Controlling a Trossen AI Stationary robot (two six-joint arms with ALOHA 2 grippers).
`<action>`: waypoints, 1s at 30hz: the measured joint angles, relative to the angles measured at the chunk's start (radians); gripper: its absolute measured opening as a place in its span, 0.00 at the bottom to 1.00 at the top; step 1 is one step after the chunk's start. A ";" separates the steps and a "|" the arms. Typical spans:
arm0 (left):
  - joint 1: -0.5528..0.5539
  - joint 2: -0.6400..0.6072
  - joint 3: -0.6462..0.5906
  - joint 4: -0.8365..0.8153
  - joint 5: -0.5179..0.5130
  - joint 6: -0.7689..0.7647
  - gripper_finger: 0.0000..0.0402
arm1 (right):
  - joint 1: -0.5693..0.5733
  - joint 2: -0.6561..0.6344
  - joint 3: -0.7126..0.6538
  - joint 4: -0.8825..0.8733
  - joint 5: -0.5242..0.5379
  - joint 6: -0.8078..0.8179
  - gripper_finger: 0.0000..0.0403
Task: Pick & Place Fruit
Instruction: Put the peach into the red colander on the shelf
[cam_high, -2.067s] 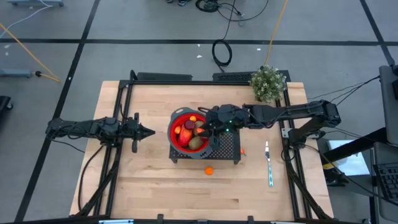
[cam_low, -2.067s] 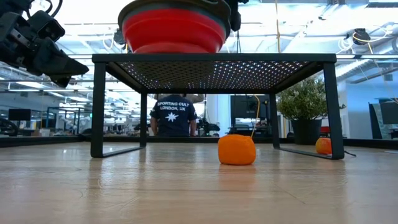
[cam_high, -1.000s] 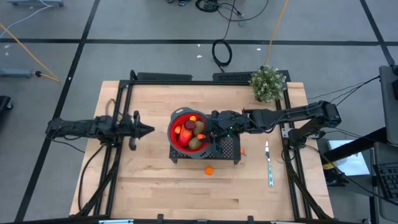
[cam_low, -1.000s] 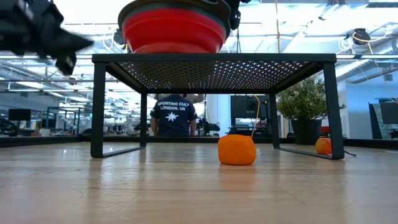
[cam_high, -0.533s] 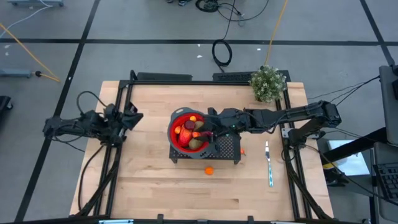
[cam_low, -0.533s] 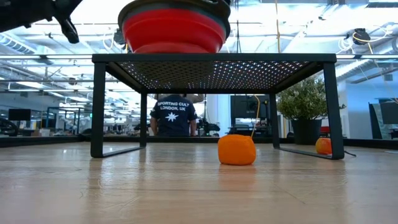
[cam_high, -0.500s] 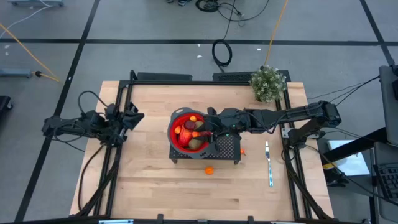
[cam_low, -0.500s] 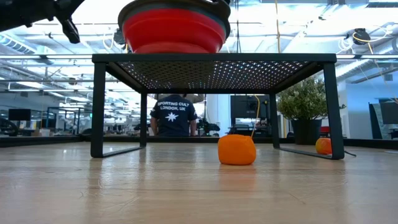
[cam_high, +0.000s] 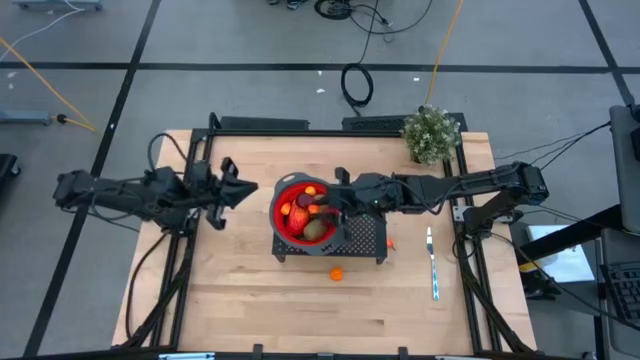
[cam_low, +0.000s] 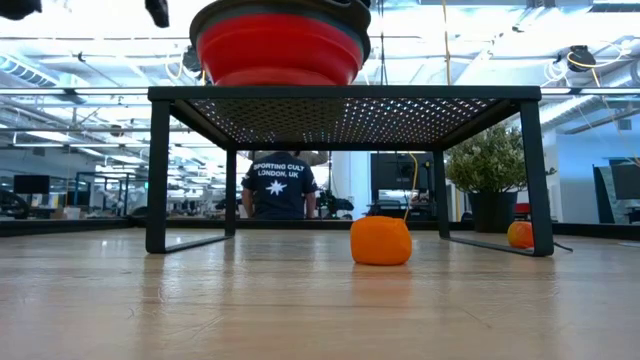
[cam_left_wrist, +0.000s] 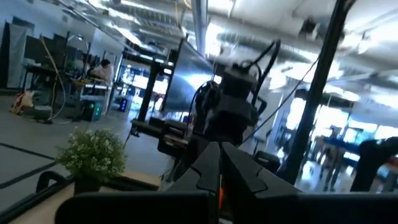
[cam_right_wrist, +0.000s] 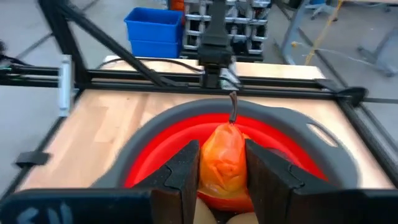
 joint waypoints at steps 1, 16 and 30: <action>0.000 0.024 0.020 -0.010 0.001 0.010 0.04 | 0.000 0.000 0.000 0.000 0.012 -0.005 0.27; 0.000 0.337 0.235 -0.041 0.112 0.073 0.34 | 0.000 0.000 0.000 0.034 0.013 -0.079 0.27; 0.000 0.506 0.300 -0.044 0.160 0.169 0.54 | 0.000 0.000 0.000 0.053 0.013 -0.100 0.27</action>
